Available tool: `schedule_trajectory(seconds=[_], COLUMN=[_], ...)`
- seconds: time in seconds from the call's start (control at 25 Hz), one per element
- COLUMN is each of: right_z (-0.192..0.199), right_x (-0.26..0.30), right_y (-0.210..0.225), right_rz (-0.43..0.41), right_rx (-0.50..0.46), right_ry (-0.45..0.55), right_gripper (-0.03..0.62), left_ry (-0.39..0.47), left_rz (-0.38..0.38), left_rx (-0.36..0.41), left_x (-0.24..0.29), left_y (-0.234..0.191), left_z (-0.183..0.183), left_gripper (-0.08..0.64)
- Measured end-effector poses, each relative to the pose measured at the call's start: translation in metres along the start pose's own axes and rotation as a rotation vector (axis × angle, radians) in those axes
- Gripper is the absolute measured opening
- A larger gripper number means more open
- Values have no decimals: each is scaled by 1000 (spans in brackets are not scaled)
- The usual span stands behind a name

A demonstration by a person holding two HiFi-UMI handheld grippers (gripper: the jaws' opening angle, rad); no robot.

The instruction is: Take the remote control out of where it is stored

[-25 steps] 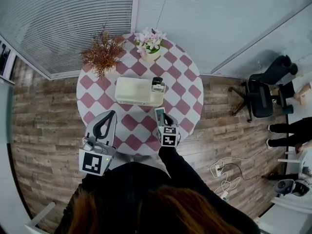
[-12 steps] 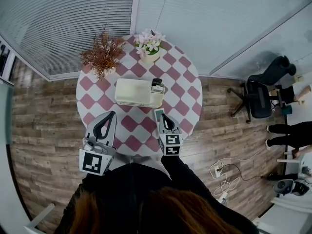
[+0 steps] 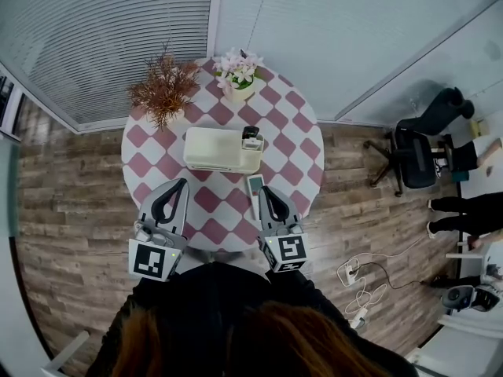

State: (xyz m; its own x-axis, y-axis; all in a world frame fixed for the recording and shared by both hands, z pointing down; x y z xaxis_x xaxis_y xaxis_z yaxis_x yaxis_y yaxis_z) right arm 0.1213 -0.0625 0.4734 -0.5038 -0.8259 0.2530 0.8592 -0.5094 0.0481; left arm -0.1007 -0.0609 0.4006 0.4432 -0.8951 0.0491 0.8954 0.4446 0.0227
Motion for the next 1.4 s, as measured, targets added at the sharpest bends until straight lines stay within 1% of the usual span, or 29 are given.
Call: schedule_trajectory(seconds=[0.2, 0.44, 0.6, 0.68, 0.72, 0.88, 0.96, 1.08, 1.24, 1.4], right_z=[-28, -52, -63, -65, -66, -71, -71, -73, -78, -80], right_x=[-21, -31, -30, -28, -27, -26, -25, -24, -22, -19], right_y=[-4, -12, -15, -15, -16, -18, -18, -17, -20, -16], right_rz=[-6, -29, -38, -49, -56, -61, -52, -46, -75, -60], right_rx=[7, -18, 2, -7, -17, -16, -10, -5, -11, -14], right_ry=[55, 85, 104, 109, 111, 116, 99, 96, 122, 100], right_gripper=[14, 14, 14, 14, 14, 14, 15, 14, 14, 14], left_ry=[-5, -17, -28, -37, -42, -18, -9, -13, -8, -12], left_rz=[6, 11, 15, 17, 19, 22, 17, 7, -2, -13], left_rx=[3, 12, 54, 89, 94, 67, 58, 65, 72, 65], left_x=[-3, -6, -9, -9, -9, -11, -12, -13, -13, -12], left_y=[0, -1, 3, 4, 5, 5, 3, 0, -2, -4], left_z=[1, 6, 8, 7, 7, 3, 2, 2, 2, 2], left_gripper=[6, 6, 6, 6, 6, 6, 6, 6, 6, 6])
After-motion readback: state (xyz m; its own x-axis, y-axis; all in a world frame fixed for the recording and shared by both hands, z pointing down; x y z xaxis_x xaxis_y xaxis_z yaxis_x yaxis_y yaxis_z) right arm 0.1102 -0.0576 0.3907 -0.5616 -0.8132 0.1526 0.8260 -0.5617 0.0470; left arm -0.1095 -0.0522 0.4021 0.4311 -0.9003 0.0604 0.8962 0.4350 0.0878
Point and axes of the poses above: the fingertips, and each gripper's own axes: x forward along the fingers, y to its right, z out of its underside, the point moved 5 cm from there along -x, backward along the fingers, and after that the axes turned 6 degrees about -z, right-handed, at the moved point
